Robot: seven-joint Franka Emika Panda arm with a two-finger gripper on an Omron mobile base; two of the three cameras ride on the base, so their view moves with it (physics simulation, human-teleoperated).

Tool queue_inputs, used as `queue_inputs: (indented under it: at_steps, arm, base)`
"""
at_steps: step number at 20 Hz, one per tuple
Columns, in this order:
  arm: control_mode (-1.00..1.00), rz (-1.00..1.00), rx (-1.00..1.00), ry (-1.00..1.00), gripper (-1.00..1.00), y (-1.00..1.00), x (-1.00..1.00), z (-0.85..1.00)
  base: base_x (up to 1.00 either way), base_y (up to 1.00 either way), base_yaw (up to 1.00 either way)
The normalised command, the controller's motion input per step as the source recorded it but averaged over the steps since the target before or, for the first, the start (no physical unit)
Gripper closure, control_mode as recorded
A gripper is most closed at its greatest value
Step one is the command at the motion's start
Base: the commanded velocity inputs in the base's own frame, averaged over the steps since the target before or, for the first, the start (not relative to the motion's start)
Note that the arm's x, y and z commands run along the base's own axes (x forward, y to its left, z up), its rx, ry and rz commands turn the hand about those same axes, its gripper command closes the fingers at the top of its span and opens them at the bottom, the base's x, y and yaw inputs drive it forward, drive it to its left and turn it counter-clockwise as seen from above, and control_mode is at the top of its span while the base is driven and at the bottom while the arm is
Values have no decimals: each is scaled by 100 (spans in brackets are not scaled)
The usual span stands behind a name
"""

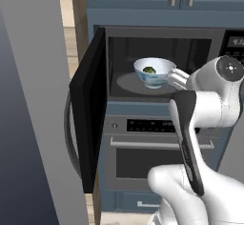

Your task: Place the bowl containing the shrimp and broccoli in the microwave. Close the microwave door and press the start button to microwave the meal.

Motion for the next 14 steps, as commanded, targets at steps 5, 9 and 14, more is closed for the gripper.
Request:
queue_inputs:
  at_steps: [5, 9, 14]
  arm:
    - [-100, 34, -61, 1, -100, 64, -100, 1]
    - [-100, 29, -58, 0, -100, 36, -100, 0]
    - [-100, 22, -57, 4, -100, 18, -100, 0]
  base:
    - [0, 0, 0]
    - [0, 0, 0]
    - [0, 0, 0]
